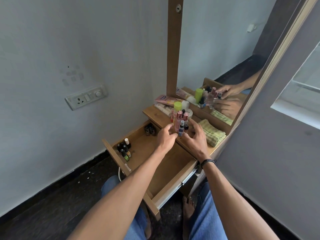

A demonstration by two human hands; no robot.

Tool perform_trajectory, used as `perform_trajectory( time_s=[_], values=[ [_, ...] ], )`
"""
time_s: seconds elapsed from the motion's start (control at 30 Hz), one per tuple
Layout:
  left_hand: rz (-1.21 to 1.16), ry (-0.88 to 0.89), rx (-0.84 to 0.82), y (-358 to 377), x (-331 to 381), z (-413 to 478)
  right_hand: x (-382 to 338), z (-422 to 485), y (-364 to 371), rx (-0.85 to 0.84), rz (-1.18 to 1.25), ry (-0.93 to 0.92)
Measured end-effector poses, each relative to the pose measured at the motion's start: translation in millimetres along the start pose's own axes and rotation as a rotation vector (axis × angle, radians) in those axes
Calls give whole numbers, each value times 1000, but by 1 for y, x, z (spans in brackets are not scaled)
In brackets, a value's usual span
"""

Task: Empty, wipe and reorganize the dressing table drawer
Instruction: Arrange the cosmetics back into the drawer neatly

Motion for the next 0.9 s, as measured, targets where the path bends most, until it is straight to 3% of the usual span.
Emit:
perform_trajectory(
  time_s=[0.5,0.9],
  values=[
    [-27,-2,-27,12,3,4,0,4,5,68,-108,-47],
    [-69,9,-26,12,5,6,-2,0,1,109,-11,-12]
  ],
)
Point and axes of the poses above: each hand's wrist, its own z-axis towards the middle knuckle, its own y-axis out of the palm, x = y × z, the point moved 6 cm from there along z, towards the middle knuckle, and after that the axes turned 10 degrees about x, right-handed, at the moved point
